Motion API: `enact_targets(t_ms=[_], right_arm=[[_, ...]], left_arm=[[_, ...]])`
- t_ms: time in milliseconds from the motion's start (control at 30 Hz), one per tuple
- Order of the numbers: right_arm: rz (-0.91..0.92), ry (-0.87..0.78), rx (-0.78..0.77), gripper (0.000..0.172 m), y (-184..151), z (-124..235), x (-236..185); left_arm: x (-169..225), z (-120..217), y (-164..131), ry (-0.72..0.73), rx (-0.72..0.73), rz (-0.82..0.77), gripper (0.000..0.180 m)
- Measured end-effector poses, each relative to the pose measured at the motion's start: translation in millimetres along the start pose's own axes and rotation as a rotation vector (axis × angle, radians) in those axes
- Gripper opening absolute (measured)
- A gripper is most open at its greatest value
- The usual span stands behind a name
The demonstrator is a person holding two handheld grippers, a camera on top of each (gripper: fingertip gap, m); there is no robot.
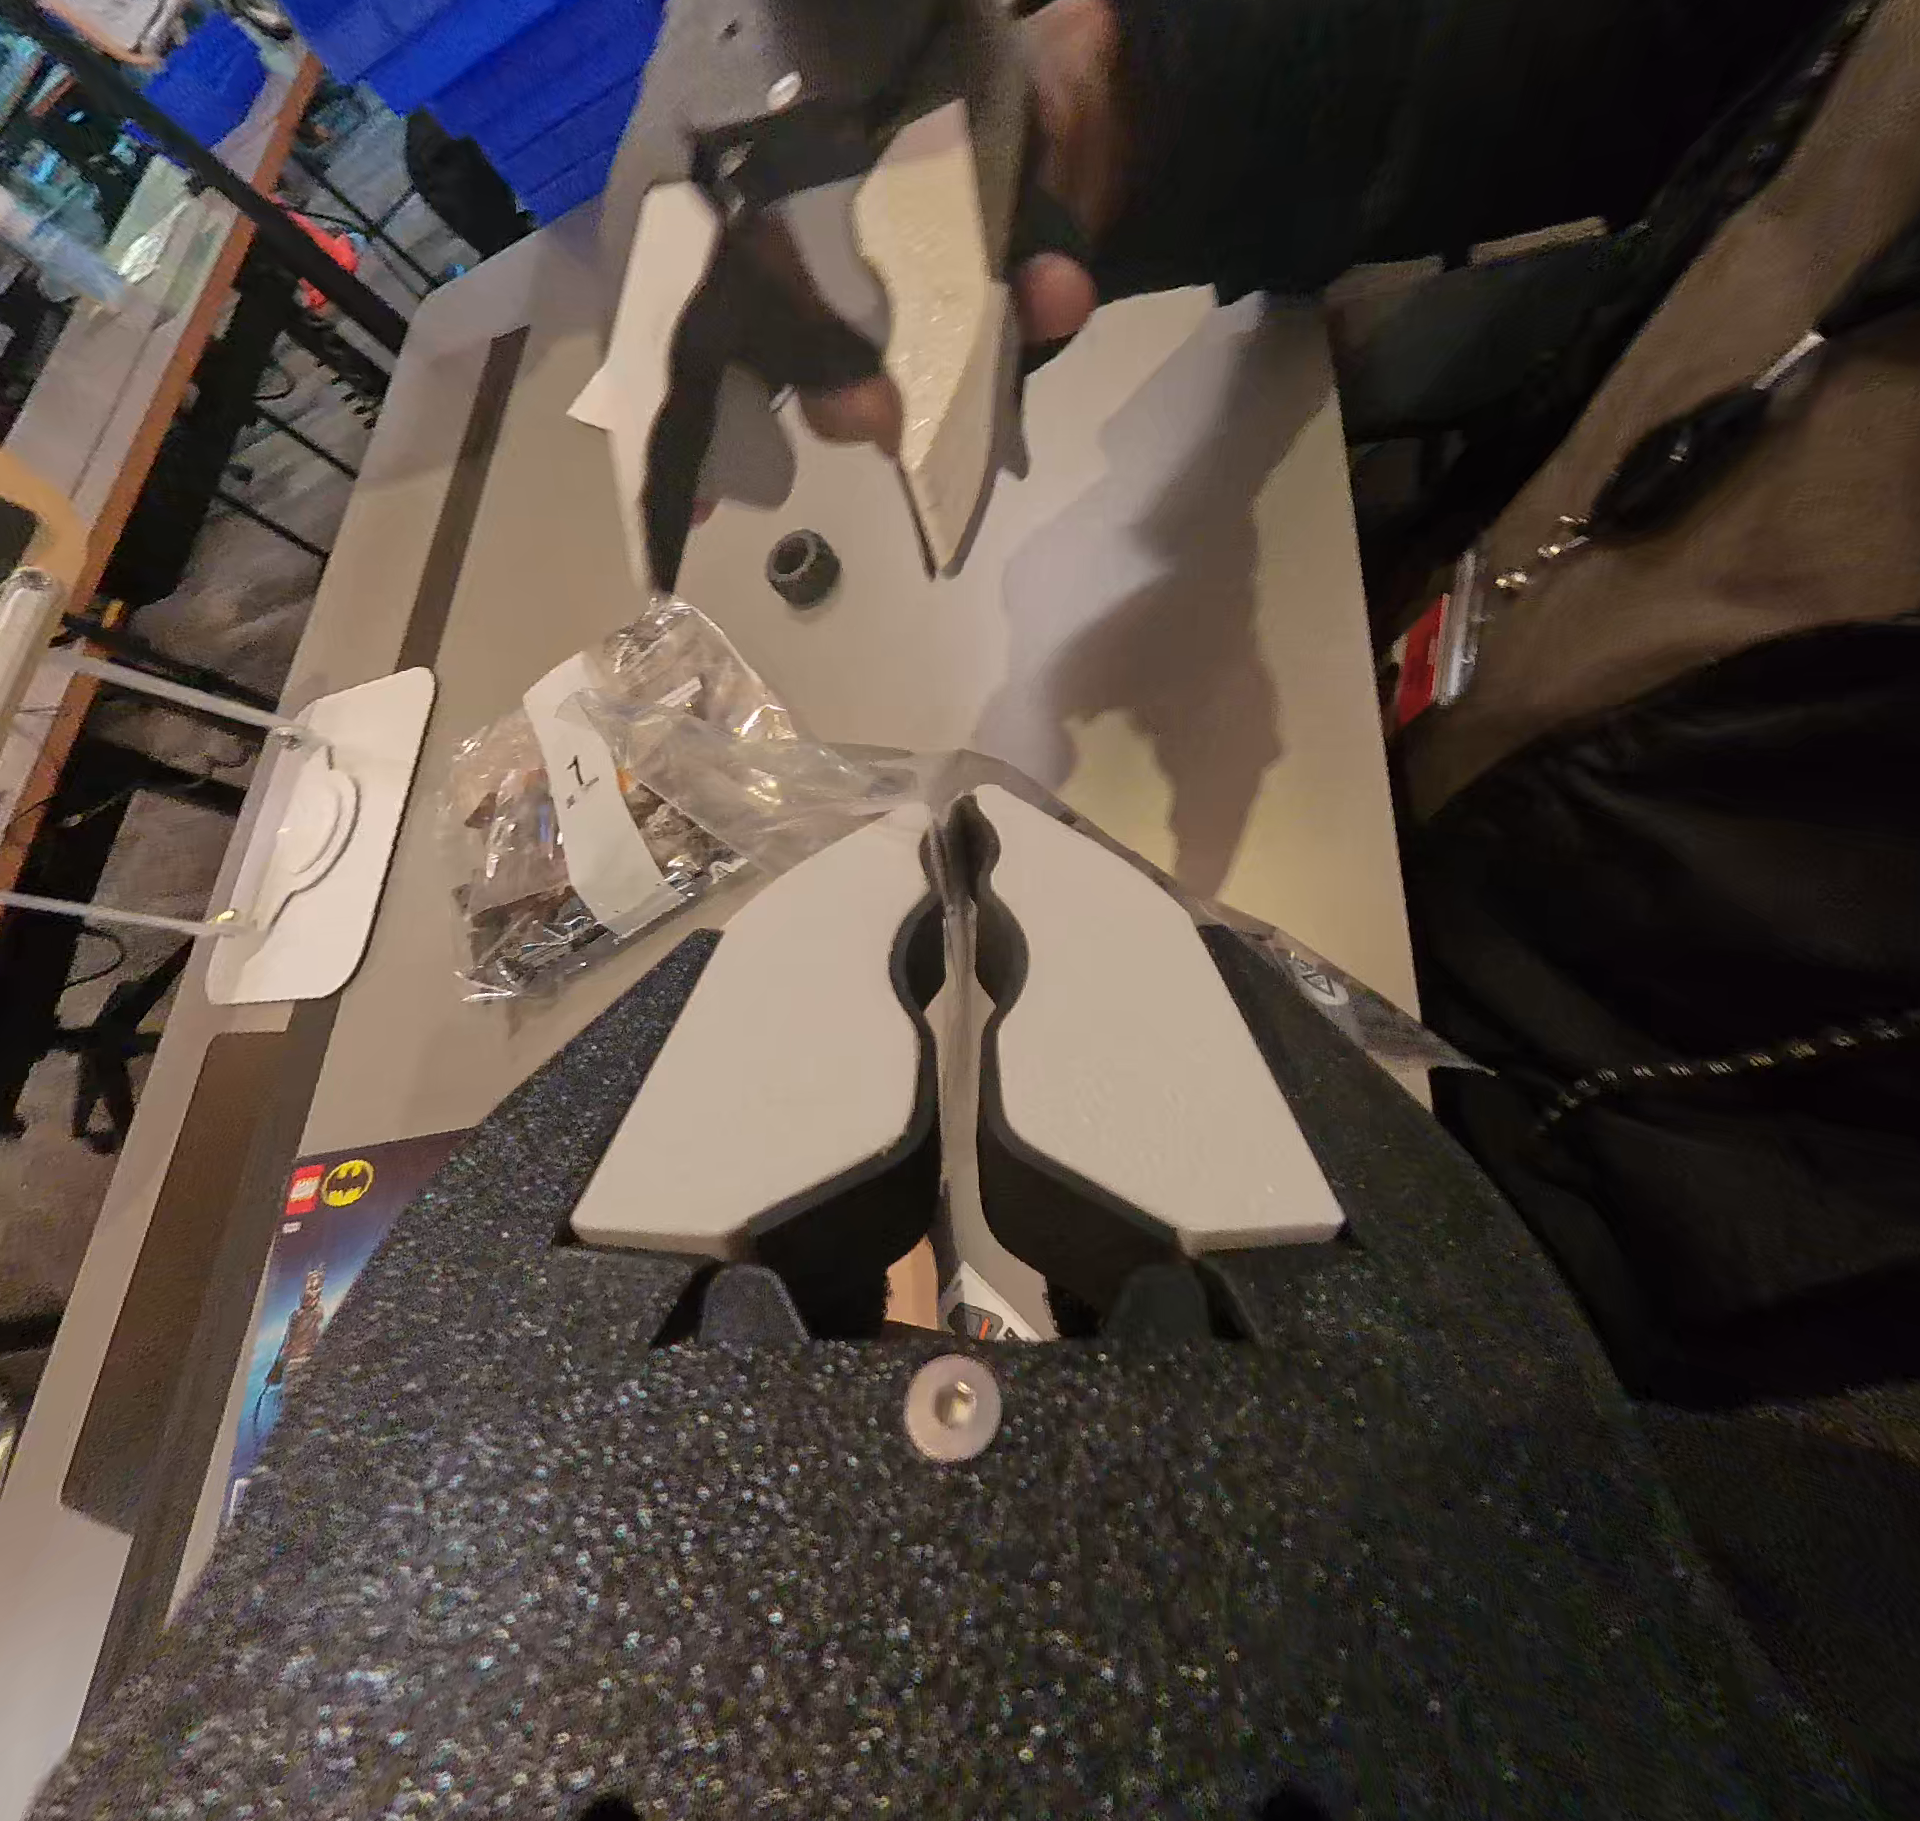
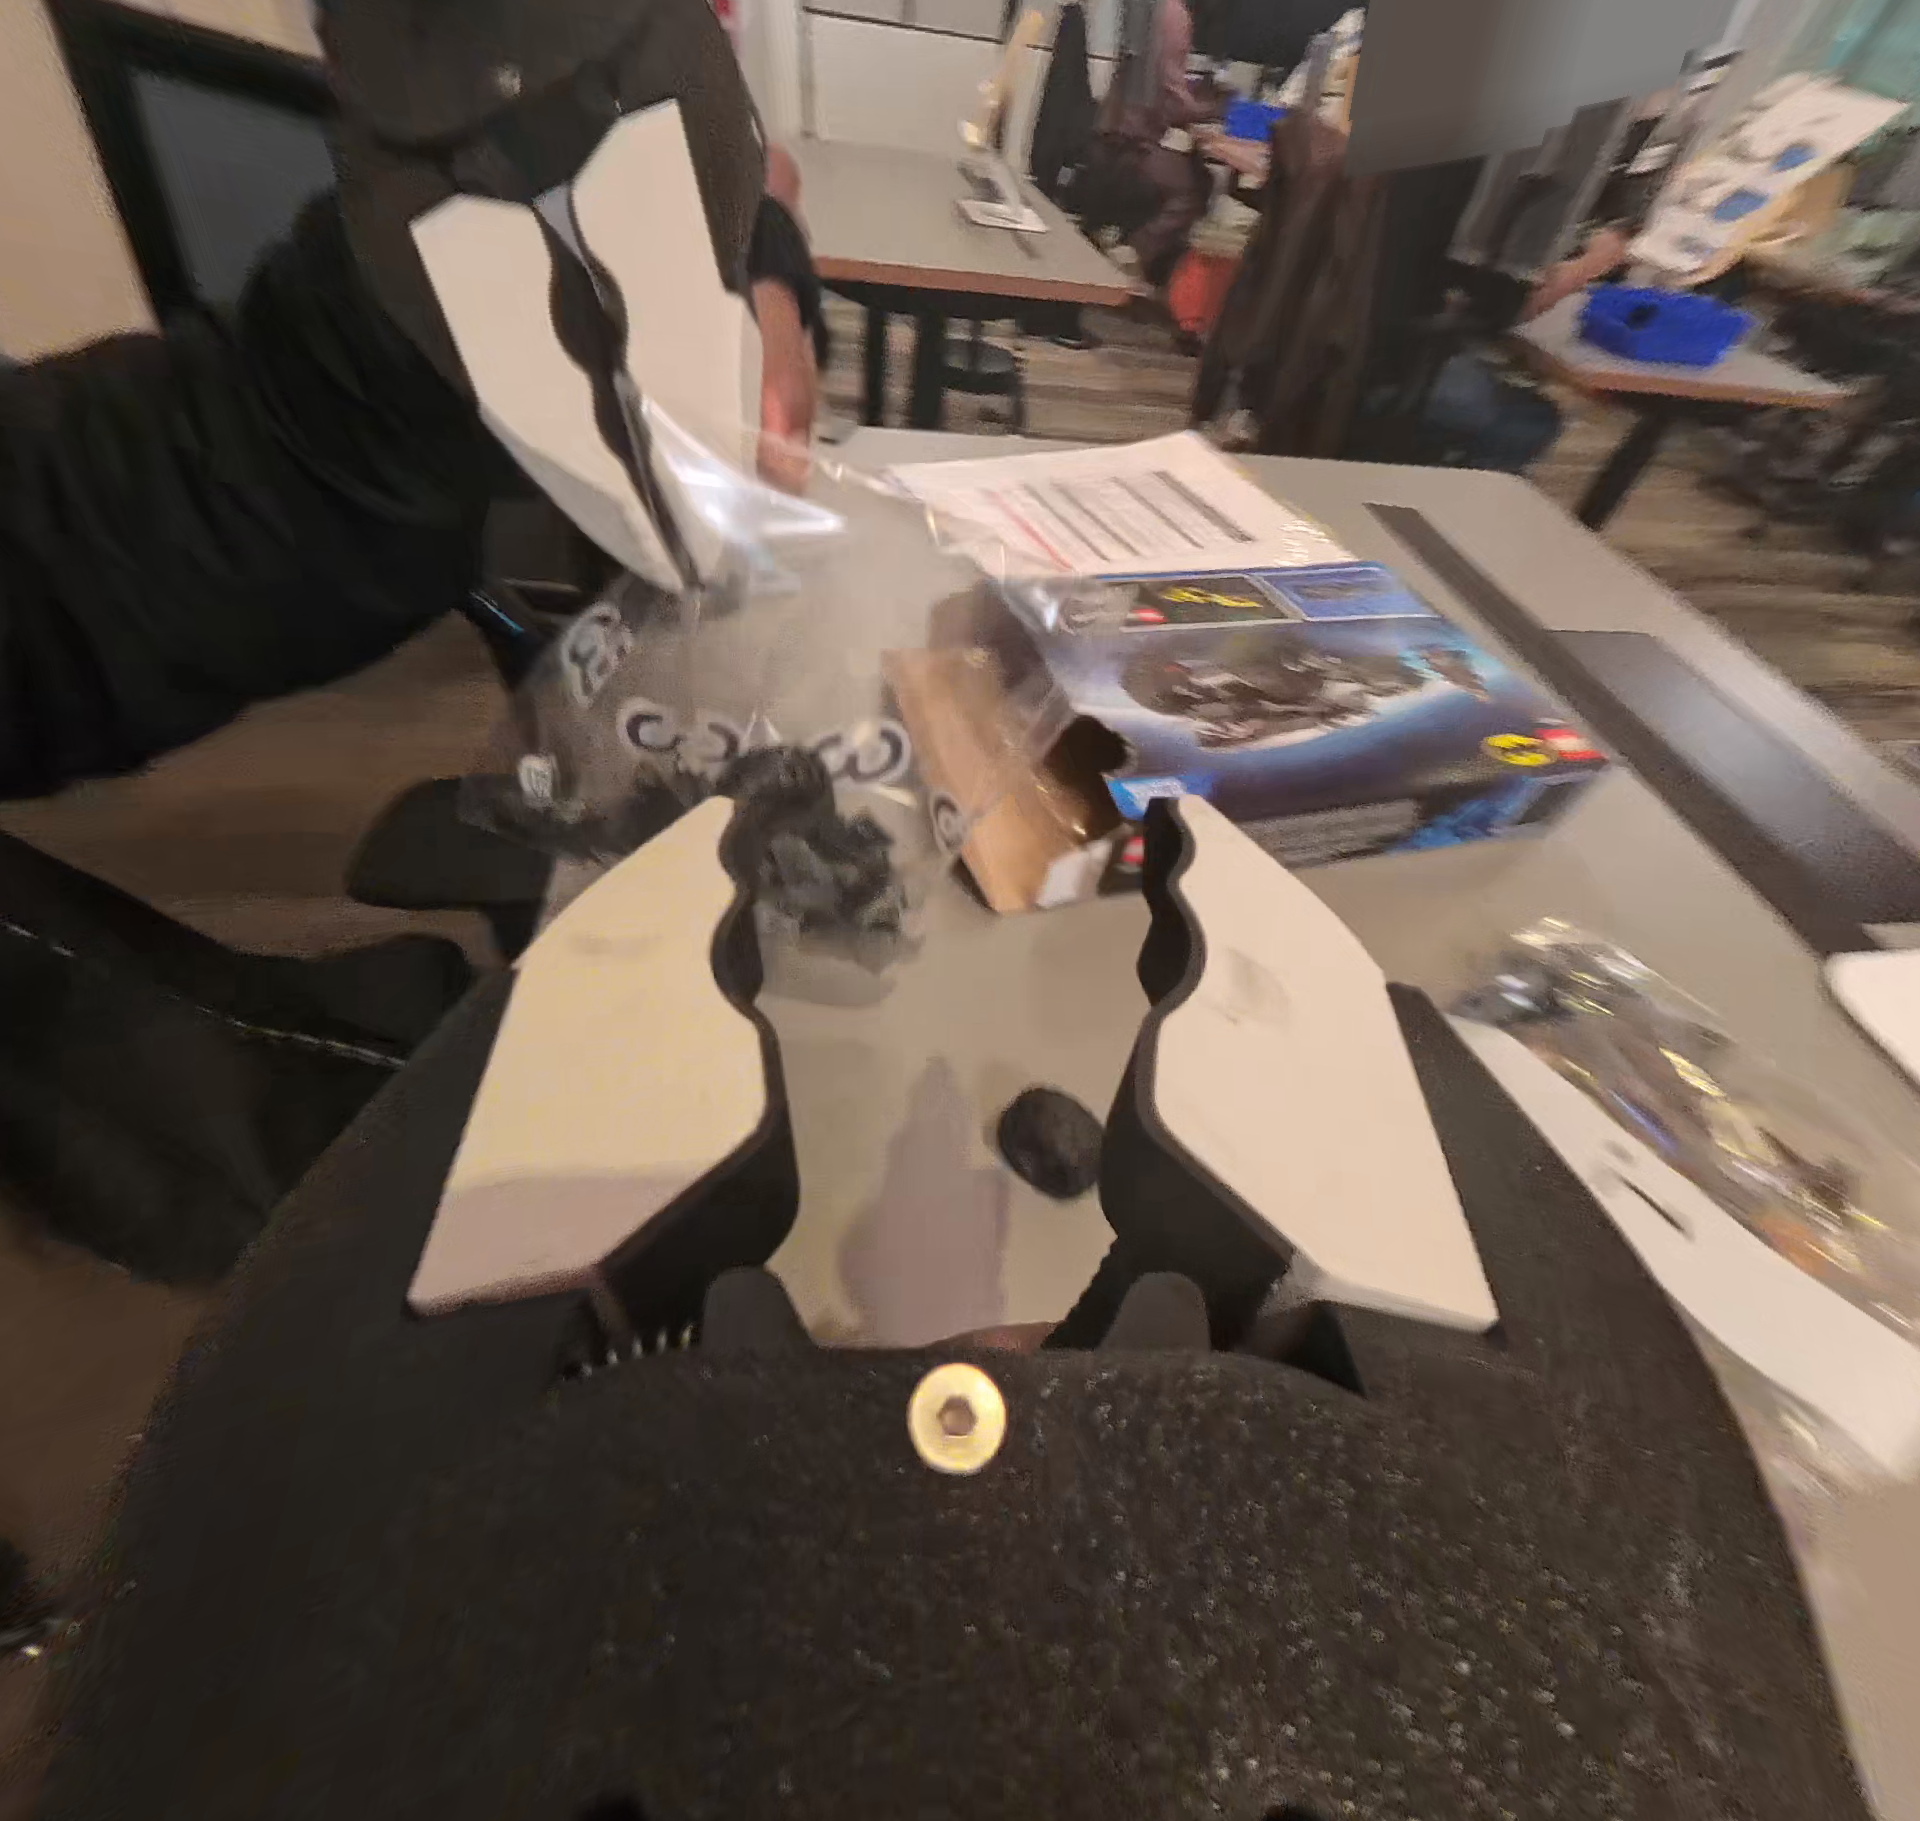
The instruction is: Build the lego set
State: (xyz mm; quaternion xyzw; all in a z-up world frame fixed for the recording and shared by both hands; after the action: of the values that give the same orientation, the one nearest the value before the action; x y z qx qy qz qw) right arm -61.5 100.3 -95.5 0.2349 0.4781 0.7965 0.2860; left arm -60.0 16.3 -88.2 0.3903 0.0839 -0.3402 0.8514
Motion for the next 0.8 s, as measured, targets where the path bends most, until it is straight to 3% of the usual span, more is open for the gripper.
enact_targets(t_ms=[100,200,267,300,333,367,467,633,700,800], right_arm=[[-0.113,0.253,-0.010,0.083,5.6,-32.7,-8.5],[-0.180,0.448,-0.029,0.083,5.0,-59.9,-18.9],[-0.181,0.524,-0.011,0.062,6.8,-66.2,-24.1],[-0.176,0.533,-0.017,0.041,5.2,-67.6,-24.2],[-0.178,0.503,-0.037,0.028,1.0,-69.7,-20.7],[-0.185,0.444,-0.067,0.027,-5.7,-71.2,-15.1],[-0.151,0.177,-0.228,0.050,-41.5,-63.1,-3.1],[0.070,-0.091,-0.365,0.061,-100.4,-44.3,-36.7],[0.122,-0.116,-0.401,0.066,-109.5,-49.1,-44.8],[0.075,-0.029,-0.446,0.064,-110.6,-61.1,-58.7]], left_arm=[[7.2,2.9,-7.0,-0.050,0.027,-0.038,0.000],[13.4,3.2,-14.9,-0.097,0.057,-0.075,0.000],[9.2,1.6,-23.4,-0.093,0.049,-0.059,0.000],[4.4,0.7,-28.6,-0.078,0.037,-0.036,0.000],[0.2,0.0,-34.0,-0.066,0.021,-0.004,0.000],[-4.5,-0.6,-39.4,-0.045,0.001,0.036,0.000],[-15.2,-0.2,-55.0,0.042,-0.082,0.172,0.000],[-18.1,9.1,-64.1,0.201,-0.115,0.243,0.000],[-13.5,9.9,-59.9,0.211,-0.086,0.255,0.000],[-5.8,7.9,-54.6,0.226,-0.052,0.275,0.000]])
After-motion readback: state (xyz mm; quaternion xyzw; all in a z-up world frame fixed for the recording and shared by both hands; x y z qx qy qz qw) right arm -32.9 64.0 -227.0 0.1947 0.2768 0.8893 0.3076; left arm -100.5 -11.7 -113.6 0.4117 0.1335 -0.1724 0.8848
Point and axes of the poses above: each gripper's, where its closed fingertips meet, z back along the fingers, y out of its top, x = y × z across the jaws, the point moved 1 cm from there along z, back along the fingers, and after that the axes turned 11 degrees about -x, right-handed, at the moved point
